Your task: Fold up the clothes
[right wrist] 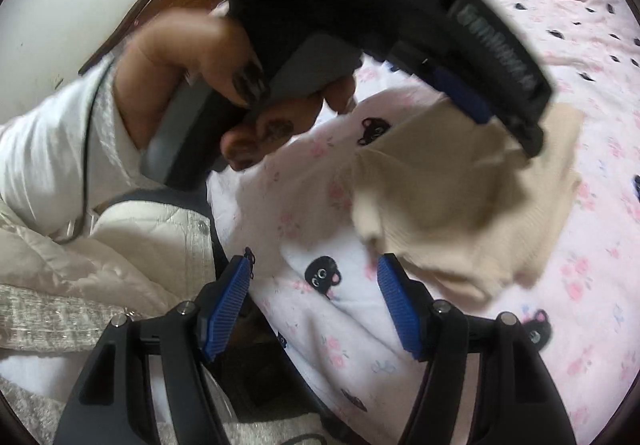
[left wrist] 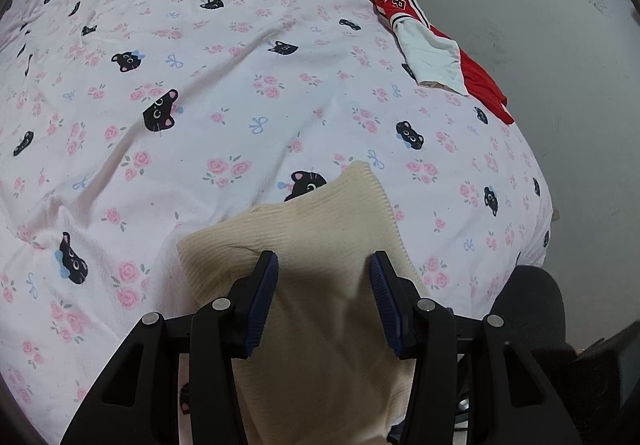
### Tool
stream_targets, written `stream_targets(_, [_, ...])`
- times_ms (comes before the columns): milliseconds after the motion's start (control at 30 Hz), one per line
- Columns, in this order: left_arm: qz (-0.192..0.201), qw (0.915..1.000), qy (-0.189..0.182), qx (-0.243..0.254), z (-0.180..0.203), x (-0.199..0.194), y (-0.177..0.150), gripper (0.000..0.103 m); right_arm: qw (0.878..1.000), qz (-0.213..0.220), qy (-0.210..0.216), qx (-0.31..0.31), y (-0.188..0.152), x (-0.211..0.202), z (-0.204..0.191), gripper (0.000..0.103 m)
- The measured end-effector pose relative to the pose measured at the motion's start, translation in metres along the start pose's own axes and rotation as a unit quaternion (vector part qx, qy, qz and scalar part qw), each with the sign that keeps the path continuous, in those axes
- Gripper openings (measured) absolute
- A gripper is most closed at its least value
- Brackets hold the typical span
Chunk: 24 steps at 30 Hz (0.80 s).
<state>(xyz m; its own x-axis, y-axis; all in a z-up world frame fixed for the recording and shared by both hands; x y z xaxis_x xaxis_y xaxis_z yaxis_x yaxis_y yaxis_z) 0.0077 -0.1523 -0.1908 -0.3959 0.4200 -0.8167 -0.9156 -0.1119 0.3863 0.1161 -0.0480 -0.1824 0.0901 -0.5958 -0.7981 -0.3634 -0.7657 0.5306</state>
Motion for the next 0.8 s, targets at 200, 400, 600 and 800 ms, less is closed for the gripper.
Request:
stream_targets(200, [0.045,0.9988,-0.017,0.006,0.006,-0.031,-0.004,0.043,0.995,0.052,-0.028,0.076,-0.001,-0.037,0.041,0.068])
stream_targets(400, [0.079,0.9955,-0.035,-0.039,-0.022,-0.064,-0.026,0.043,0.969,0.087,-0.011,0.233,-0.007,-0.053,0.108,0.068])
stream_targets(600, [0.077,0.9921,-0.046,-0.088,-0.053,-0.066,-0.055,0.043,0.936,0.084,0.026,0.341,-0.016,-0.033,0.143,0.068])
stream_targets(800, [0.059,0.9895,-0.072,-0.11,-0.058,-0.049,-0.073,0.043,0.928,0.07,0.038,0.363,-0.013,-0.012,0.15,0.068])
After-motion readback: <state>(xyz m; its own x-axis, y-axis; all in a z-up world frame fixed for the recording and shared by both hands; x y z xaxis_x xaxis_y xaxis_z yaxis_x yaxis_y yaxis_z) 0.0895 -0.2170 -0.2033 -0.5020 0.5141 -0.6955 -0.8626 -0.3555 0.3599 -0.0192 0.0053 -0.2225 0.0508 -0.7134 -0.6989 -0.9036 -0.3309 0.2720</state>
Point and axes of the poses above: each gripper's, at about its wrist camera, not at the fingertips, and x roughly the way its jaws point, z to its right, y to its top, the point moved 3 cm from there along x, roughly the way its jaws point, and after that the axes turned 6 degrees about -y, right-handed, at the moved point
